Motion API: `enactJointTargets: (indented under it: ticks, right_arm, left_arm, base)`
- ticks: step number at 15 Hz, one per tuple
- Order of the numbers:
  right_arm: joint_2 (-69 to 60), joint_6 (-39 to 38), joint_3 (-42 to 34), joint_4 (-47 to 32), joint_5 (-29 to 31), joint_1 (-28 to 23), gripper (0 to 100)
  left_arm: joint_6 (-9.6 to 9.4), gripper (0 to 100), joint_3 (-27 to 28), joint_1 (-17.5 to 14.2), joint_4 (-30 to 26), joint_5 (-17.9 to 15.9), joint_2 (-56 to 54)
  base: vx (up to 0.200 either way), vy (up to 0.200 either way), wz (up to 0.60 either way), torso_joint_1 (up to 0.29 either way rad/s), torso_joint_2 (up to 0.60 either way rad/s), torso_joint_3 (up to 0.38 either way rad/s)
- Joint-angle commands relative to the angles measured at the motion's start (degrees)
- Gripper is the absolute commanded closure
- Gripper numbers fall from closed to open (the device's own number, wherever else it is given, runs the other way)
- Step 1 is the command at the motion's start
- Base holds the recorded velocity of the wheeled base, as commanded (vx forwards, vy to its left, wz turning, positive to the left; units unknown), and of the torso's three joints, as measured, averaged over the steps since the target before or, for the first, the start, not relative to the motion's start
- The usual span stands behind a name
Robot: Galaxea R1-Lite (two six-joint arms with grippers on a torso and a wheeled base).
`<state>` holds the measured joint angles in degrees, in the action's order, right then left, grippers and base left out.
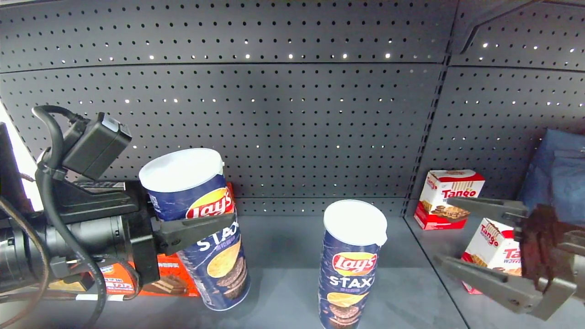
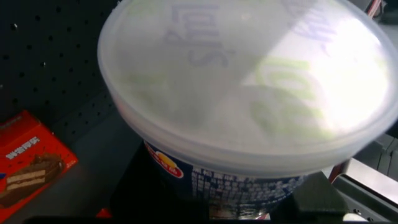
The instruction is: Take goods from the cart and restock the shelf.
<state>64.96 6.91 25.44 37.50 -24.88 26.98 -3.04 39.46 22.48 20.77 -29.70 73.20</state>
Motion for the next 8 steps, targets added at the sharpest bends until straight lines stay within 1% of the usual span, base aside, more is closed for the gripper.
enactJointTargets:
  ticks: [1, 2, 3, 4, 5, 6, 7, 8]
  right_arm:
    - [-11.35, -0.14, 4.70, -8.76, 6.07, -5.88, 0]
    - [-15.48, -0.14, 5.85, -14.73, 10.99, -7.38, 0]
    - [-17.06, -0.14, 6.11, -16.93, 12.75, -7.82, 0]
    - [-22.95, -0.14, 6.02, -24.40, 19.52, -8.78, 0]
    - [-26.03, -0.14, 5.50, -27.48, 22.16, -8.87, 0]
    - [-30.86, -0.23, 4.53, -31.79, 23.65, -8.78, 0]
    - [-32.88, -0.32, 4.18, -33.46, 23.83, -9.31, 0]
    - [-35.26, -1.02, 4.09, -35.48, 23.91, -11.16, 0]
  left_arm:
    - [-0.04, 100, 0.44, 0.20, -0.03, -0.01, 0.27]
    - [-0.04, 100, 0.88, 0.28, -0.03, -0.01, 0.54]
    - [-0.04, 100, 1.14, 0.28, -0.03, -0.01, 0.71]
    - [-0.04, 100, 1.85, 0.20, -0.12, -0.01, 0.80]
    - [-0.04, 100, 2.11, 0.20, -0.12, -0.01, 0.80]
    - [-0.04, 100, 2.46, 0.11, -0.12, -0.01, 0.89]
    - [-0.04, 100, 2.46, 0.11, -0.12, -0.01, 1.15]
    - [-0.04, 100, 2.46, 0.11, -0.21, -0.01, 1.24]
  base:
    - [0.000, 0.000, 0.00, 0.000, 0.00, 0.000]
    - [0.000, 0.000, 0.00, 0.000, 0.00, 0.000]
    - [0.000, 0.000, 0.00, 0.000, 0.00, 0.000]
    - [0.000, 0.000, 0.00, 0.000, 0.00, 0.000]
    - [0.000, 0.000, 0.00, 0.000, 0.00, 0.000]
    - [0.000, 0.000, 0.00, 0.000, 0.00, 0.000]
    - [0.000, 0.000, 0.00, 0.000, 0.00, 0.000]
    - [0.000, 0.000, 0.00, 0.000, 0.00, 0.000]
